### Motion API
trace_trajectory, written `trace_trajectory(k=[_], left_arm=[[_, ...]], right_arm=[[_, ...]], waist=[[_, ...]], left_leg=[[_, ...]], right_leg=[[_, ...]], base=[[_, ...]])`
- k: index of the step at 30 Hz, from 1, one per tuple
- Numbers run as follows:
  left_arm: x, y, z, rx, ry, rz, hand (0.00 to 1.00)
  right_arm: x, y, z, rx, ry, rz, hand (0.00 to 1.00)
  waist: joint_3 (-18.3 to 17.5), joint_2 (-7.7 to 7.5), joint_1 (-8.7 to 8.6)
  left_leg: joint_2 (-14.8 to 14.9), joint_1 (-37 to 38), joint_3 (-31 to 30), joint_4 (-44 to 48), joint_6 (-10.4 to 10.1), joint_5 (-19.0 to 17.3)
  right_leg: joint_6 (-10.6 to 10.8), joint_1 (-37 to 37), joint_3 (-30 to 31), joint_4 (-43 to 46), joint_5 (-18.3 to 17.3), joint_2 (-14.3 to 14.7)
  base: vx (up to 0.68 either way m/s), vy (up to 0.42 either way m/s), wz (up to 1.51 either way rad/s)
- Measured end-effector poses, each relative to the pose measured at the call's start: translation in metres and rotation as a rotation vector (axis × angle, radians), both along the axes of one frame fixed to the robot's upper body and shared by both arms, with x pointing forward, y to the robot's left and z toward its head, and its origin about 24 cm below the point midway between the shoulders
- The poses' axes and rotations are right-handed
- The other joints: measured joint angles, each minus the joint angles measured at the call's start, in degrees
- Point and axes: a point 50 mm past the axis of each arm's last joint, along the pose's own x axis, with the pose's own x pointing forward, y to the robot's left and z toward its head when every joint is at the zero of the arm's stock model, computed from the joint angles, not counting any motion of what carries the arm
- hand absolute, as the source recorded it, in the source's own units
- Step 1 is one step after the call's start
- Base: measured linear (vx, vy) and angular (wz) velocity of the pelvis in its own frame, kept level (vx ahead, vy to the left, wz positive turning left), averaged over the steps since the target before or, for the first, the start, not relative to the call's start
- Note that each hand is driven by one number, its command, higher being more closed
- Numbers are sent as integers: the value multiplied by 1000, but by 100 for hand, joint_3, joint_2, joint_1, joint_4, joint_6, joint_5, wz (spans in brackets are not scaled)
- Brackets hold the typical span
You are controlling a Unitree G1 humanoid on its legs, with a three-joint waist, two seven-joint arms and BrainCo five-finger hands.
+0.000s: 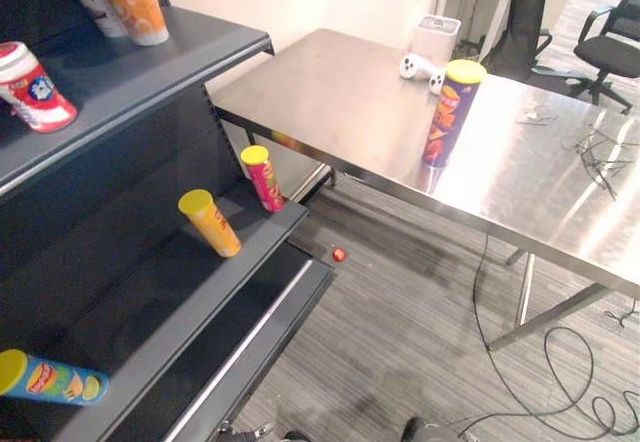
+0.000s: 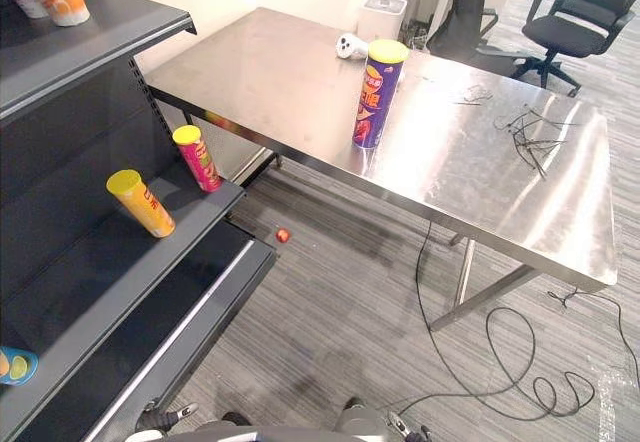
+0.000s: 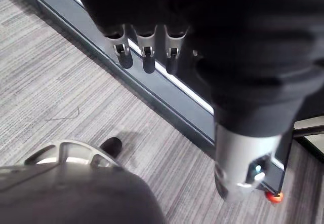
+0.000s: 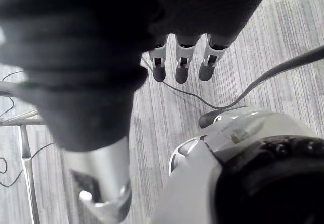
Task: Put the gum and the chips on the shelf.
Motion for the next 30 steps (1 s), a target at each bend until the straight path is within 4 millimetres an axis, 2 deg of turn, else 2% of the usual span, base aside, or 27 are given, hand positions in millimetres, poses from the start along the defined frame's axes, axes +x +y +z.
trace_trajectory(k=[3, 6, 7, 8, 9, 10, 11, 12, 13, 14, 15, 16, 18, 19, 23, 26, 27, 30], left_arm=[[-5, 0, -1, 6, 7, 20, 0], [-11, 0, -1, -12, -15, 95, 0], [-13, -2, -2, -21, -21, 116, 0], [-17, -5, -2, -31, -23, 136, 0], [-20, -7, -3, -39, -25, 155, 0], [-25, -13, -5, -59, -23, 192, 0], [-27, -19, -6, -71, -21, 212, 0], [-27, -21, -6, -70, -21, 217, 0], [-25, -23, -6, -66, -23, 223, 0], [-21, -26, -6, -69, -32, 226, 0], [-20, -26, -6, -68, -33, 229, 0], [-19, -23, -5, -62, -36, 236, 0], [-20, -21, -5, -57, -39, 251, 0], [-20, -20, -5, -55, -41, 250, 0], [-16, -20, -4, -38, -39, 191, 0], [-16, -18, -4, -35, -42, 186, 0], [-17, -17, -5, -37, -36, 185, 0], [-19, -17, -5, -47, -30, 178, 0]], right_arm=[[0, -1, 1, 7, -27, -41, 0], [2, -8, 3, 0, -59, -64, 0], [6, -12, 4, -4, -77, -57, 0], [10, -17, 5, -7, -93, -34, 0], [13, -17, 6, -6, -99, -15, 0], [18, -26, 8, -28, -102, 2, 0], [20, -34, 10, -50, -107, 13, 0], [22, -35, 11, -60, -112, 21, 0], [24, -38, 13, -77, -118, 34, 0], [24, -37, 13, -84, -123, 29, 0], [24, -33, 12, -80, -127, 29, 0], [23, -27, 11, -68, -134, 28, 0], [20, -20, 10, -66, -137, 43, 0], [23, -18, 10, -73, -150, 63, 0], [23, -19, 11, -84, -163, 59, 0], [17, -18, 8, -83, -130, 41, 0], [16, -18, 8, -85, -125, 33, 0], [15, -19, 9, -107, -125, -41, 0]], waist=[[27, 31, -44], [28, 67, -31], [30, 95, -16], [47, 82, 2], [55, 106, 18], [36, 239, 35], [27, 384, 45], [19, 443, 45], [18, 545, 43], [-23, 636, 43], [-32, 661, 62], [-38, 524, 124], [-17, 504, 140], [-43, 448, 141], [-76, 476, 123], [-68, 424, 128], [-36, 366, 131], [-26, 343, 128]], left_leg=[[201, -41, -98, 335, -32, -42], [349, -185, -1152, 903, -32, -40], [383, -352, -1790, 1240, -32, -40], [350, -538, -2441, 1522, -56, -88], [260, -567, -2822, 1479, -91, -172], [25, -468, -3502, 1173, -157, -439], [-157, -385, -3898, 834, -180, -514], [-200, -346, -3962, 687, -191, -576], [-185, -205, -4055, 489, -194, -844], [-146, -199, -4105, 386, -385, -1163], [-182, -218, -4071, 408, -359, -1226], [-241, -182, -3971, 414, -363, -1258], [-357, -66, -3946, 524, -395, -1195], [-432, -73, -4050, 663, -391, -1191], [-595, -46, -4265, 715, -385, -1192], [-596, 33, -4274, 706, -370, -1204], [-594, 53, -4276, 696, -350, -1219], [-584, 71, -4285, 681, -284, -1334]], right_leg=[[-23, -27, 85, 8, -38, 85], [-46, -164, 528, 117, -47, 120], [-60, -298, 814, 167, -38, 170], [-85, -422, 1209, 185, -17, 189], [-99, -455, 1384, 159, 6, 210], [-91, -525, 1674, 81, 62, 269], [-73, -587, 1862, 18, 82, 354], [-27, -620, 1938, -9, 114, 408], [55, -619, 2013, -122, 263, 505], [105, -596, 2041, -323, 513, 602], [144, -576, 2085, -417, 617, 593], [143, -544, 2178, -561, 762, 531], [173, -487, 2333, -614, 785, 483], [188, -479, 2437, -604, 793, 435], [240, -413, 2573, -745, 828, 312], [249, -288, 2564, -818, 836, 311], [258, -277, 2566, -830, 843, 315], [291, -250, 2560, -959, 932, 330]], base=[[-67, -62, -22], [-31, -75, -64], [-48, -43, -102], [-32, -6, -109], [8, 86, -121], [18, 146, -117], [4, 151, -110], [-4, 151, -79], [10, 157, -47], [16, 153, -41], [37, 155, -38], [57, 162, -34], [117, 175, -33], [112, 105, -35], [60, 65, -20], [14, 11, -1], [0, 0, 0], [-25, 21, -1]])
